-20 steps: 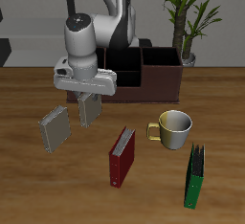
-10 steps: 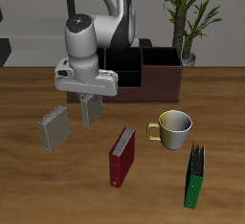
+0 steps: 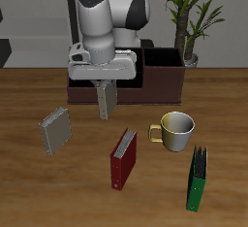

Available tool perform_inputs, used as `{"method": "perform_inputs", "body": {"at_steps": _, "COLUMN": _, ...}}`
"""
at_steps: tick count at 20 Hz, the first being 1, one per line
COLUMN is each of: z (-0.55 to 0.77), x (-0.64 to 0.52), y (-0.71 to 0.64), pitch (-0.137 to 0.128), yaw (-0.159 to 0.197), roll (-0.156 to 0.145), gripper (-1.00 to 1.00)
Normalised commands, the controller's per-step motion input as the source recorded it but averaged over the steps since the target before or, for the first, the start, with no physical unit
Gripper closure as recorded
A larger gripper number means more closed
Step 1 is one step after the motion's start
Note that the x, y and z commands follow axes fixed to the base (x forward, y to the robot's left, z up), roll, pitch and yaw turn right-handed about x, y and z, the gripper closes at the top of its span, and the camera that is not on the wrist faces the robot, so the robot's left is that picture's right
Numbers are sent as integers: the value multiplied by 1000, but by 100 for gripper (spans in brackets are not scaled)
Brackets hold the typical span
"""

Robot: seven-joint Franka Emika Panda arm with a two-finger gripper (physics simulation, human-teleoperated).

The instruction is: Place the left yellow book into the back desk caddy's back compartment

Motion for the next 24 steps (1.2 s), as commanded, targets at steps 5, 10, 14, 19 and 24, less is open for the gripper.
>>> {"method": "perform_inputs", "body": {"at_steps": 5, "z": 675, "x": 47, "y": 513, "pitch": -61, "yaw": 112, "roll": 41, "gripper": 100}}
{"method": "perform_inputs", "body": {"at_steps": 10, "z": 571, "x": -35, "y": 341, "pitch": -54, "yaw": 131, "roll": 26, "gripper": 100}}
{"method": "perform_inputs", "body": {"at_steps": 14, "z": 348, "x": -70, "y": 197, "pitch": -31, "yaw": 60, "roll": 11, "gripper": 100}}
{"method": "perform_inputs", "body": {"at_steps": 19, "z": 415, "x": -239, "y": 251, "pitch": -44, "yaw": 67, "roll": -28, "gripper": 100}}
{"method": "perform_inputs", "body": {"at_steps": 24, "z": 241, "x": -387, "y": 198, "pitch": -24, "yaw": 40, "roll": -32, "gripper": 100}}
